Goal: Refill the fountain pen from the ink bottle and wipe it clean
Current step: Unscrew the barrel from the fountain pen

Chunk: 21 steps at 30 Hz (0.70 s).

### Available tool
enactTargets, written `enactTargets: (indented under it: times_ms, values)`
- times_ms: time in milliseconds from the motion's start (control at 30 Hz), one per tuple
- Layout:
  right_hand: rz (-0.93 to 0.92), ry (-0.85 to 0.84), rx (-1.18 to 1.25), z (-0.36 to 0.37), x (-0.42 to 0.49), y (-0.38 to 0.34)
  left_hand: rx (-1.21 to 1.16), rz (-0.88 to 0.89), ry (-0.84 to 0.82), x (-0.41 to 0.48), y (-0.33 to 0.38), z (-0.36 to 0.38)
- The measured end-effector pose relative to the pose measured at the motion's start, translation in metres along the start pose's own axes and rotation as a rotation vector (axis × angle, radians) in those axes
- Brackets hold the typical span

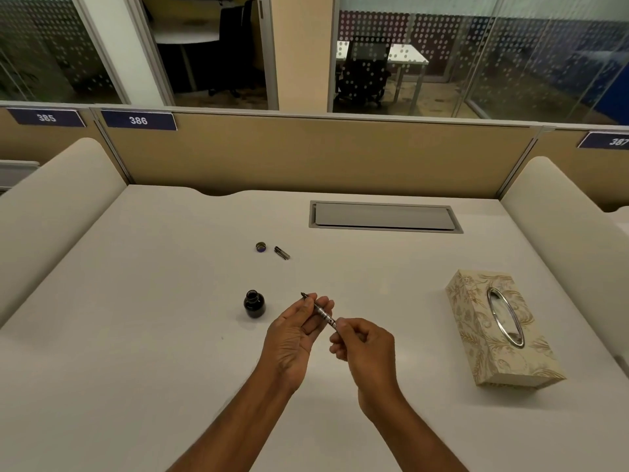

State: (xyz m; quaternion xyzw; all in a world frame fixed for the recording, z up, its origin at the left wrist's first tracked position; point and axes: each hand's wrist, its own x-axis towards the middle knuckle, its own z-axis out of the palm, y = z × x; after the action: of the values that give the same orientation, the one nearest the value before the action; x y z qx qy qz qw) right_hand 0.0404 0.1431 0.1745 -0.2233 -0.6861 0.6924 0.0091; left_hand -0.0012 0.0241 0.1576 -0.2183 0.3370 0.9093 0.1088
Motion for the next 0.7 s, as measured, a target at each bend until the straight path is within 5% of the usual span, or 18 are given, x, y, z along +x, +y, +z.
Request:
enactTargets:
  times_ms: [267, 700]
  values:
    - [0.314, -0.063, 0.337, -0.002, -0.001, -0.013, 0.009, -0.021, -0.016, -0.004, 0.006, 0.000]
    - [0.434, -0.104, 0.526, -0.007, 0.001, -0.023, 0.025, -0.038, -0.062, -0.006, 0.012, 0.005]
